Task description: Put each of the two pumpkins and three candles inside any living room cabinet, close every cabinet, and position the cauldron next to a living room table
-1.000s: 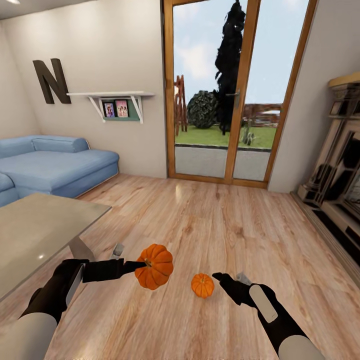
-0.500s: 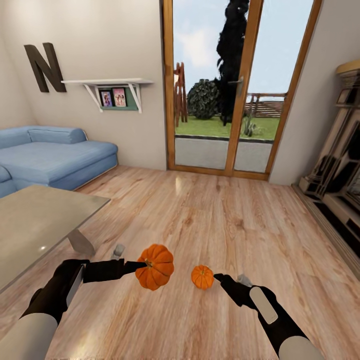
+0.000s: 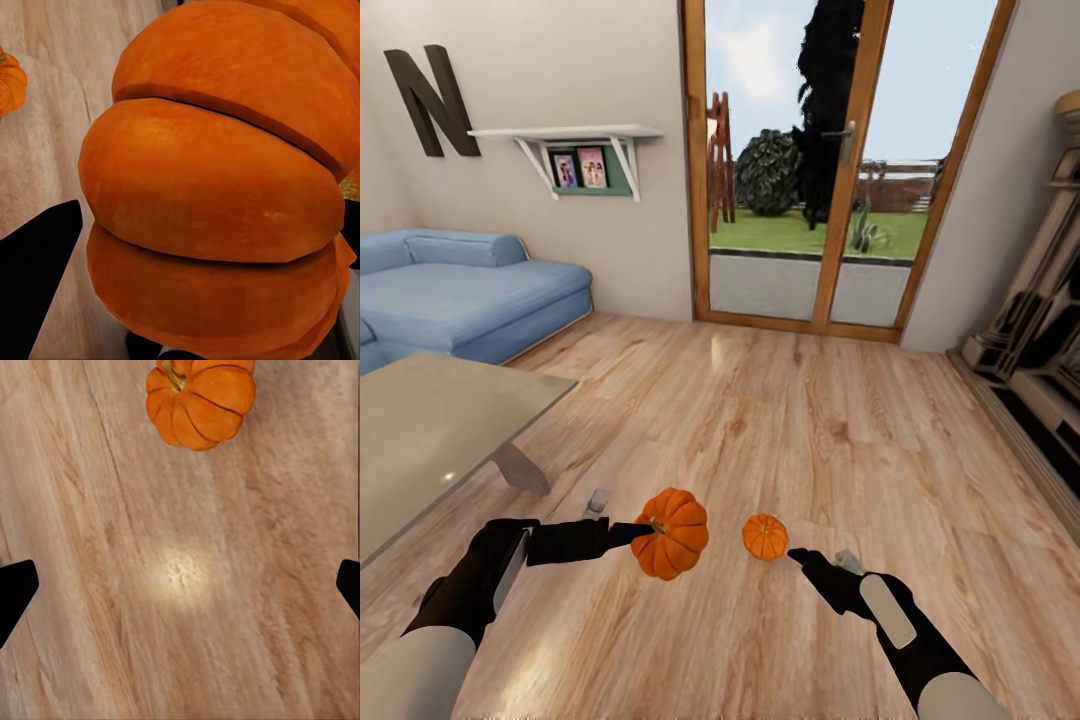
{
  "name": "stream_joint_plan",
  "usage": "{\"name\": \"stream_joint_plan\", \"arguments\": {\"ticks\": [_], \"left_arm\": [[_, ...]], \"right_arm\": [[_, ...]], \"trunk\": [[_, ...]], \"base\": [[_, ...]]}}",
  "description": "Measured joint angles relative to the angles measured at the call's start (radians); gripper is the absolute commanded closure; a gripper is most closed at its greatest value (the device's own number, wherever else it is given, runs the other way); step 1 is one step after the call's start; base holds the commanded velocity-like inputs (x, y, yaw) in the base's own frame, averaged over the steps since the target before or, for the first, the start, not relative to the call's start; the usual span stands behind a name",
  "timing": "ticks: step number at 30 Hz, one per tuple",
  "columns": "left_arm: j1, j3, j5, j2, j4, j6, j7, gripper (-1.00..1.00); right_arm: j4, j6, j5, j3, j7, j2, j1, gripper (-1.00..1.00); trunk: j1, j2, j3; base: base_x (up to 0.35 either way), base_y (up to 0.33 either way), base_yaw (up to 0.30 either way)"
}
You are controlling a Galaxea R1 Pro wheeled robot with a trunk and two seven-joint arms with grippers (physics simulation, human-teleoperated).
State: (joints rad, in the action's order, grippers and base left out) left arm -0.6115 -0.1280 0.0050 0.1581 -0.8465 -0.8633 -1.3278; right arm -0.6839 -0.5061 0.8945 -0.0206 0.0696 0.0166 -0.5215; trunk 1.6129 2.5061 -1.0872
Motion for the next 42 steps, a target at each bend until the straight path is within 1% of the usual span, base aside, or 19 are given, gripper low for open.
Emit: {"name": "stream_joint_plan", "arguments": {"ticks": [1,3,4,5,8,9,12,15,20,24,27,29,30,32,34,42], "left_arm": [[0.000,0.000,0.000,0.000,0.000,0.000,0.000,1.00],[0.000,0.000,-0.001,0.000,0.000,0.000,0.000,1.00],[0.000,0.000,-0.001,0.000,0.000,0.000,0.000,1.00],[0.000,0.000,-0.001,0.000,0.000,0.000,0.000,1.00],[0.000,0.001,-0.001,0.000,0.000,0.000,0.000,1.00],[0.000,0.000,-0.001,0.000,0.000,0.000,0.000,1.00],[0.000,0.000,0.000,0.000,0.000,0.000,0.000,1.00],[0.000,0.000,0.000,0.000,0.000,0.000,0.000,1.00],[0.000,-0.001,0.000,0.000,0.000,0.000,0.000,1.00],[0.000,-0.001,0.001,0.000,0.000,-0.001,0.000,1.00],[0.000,-0.001,0.000,0.000,0.000,0.000,0.000,1.00],[0.000,-0.001,0.000,0.001,0.000,0.000,0.000,1.00],[0.000,-0.001,0.000,0.001,0.000,0.000,0.000,1.00],[0.000,-0.002,0.000,0.002,0.000,0.000,0.000,1.00],[0.000,-0.002,0.000,0.003,0.000,0.000,-0.003,1.00],[0.006,-0.002,0.001,0.003,-0.003,-0.031,-0.009,1.00]], "right_arm": [[0.000,0.001,0.000,-0.031,0.000,-0.001,0.000,-1.00],[0.000,0.001,-0.001,-0.074,-0.007,-0.001,0.000,-1.00],[0.000,0.001,0.000,-0.089,-0.019,-0.001,0.001,-1.00],[0.000,0.002,0.002,-0.096,-0.029,-0.001,0.002,-1.00],[0.001,0.046,0.009,-0.112,-0.077,0.003,0.014,-1.00],[0.011,0.058,0.010,-0.142,-0.092,0.007,0.016,-1.00],[0.035,0.066,0.012,-0.201,-0.117,0.010,0.017,-1.00],[0.039,0.068,0.011,-0.211,-0.121,0.010,0.017,-1.00],[0.040,0.070,0.011,-0.214,-0.122,0.010,0.017,-1.00],[0.040,0.070,0.013,-0.218,-0.122,0.010,0.017,-1.00],[0.041,0.070,0.013,-0.220,-0.121,0.009,0.017,-1.00],[0.043,0.069,0.014,-0.248,-0.125,0.008,0.017,-1.00],[0.047,0.068,0.014,-0.275,-0.126,0.008,0.017,-1.00],[0.057,0.068,0.014,-0.308,-0.128,0.007,0.017,-1.00],[0.064,0.068,0.014,-0.319,-0.129,0.007,0.017,-1.00],[0.069,0.070,0.013,-0.326,-0.129,-0.001,0.017,-1.00]], "trunk": [[0.000,0.000,-0.004],[0.001,0.001,-0.012],[0.002,0.001,-0.015],[0.002,0.001,-0.019],[0.004,0.002,-0.031],[0.004,0.002,-0.035],[0.005,0.003,-0.046],[0.007,0.004,-0.058],[0.009,0.005,-0.077],[0.009,0.005,-0.078],[0.010,0.005,-0.089],[0.011,0.006,-0.097],[0.012,0.006,-0.101],[0.013,0.007,-0.108],[0.013,0.007,-0.116],[0.013,0.007,-0.116]], "base": [[0.000,0.000,0.000],[0.000,0.000,0.000],[0.000,0.000,0.000],[0.000,0.000,0.000],[0.000,0.000,0.000],[0.000,0.000,0.000],[0.000,0.000,0.000],[0.000,0.000,0.000],[0.000,0.000,0.000],[0.000,0.000,0.000],[0.000,0.000,0.000],[0.000,0.000,0.000],[0.000,0.000,0.000],[0.000,0.000,0.000],[0.000,0.000,0.000],[0.008,0.000,0.000]]}}
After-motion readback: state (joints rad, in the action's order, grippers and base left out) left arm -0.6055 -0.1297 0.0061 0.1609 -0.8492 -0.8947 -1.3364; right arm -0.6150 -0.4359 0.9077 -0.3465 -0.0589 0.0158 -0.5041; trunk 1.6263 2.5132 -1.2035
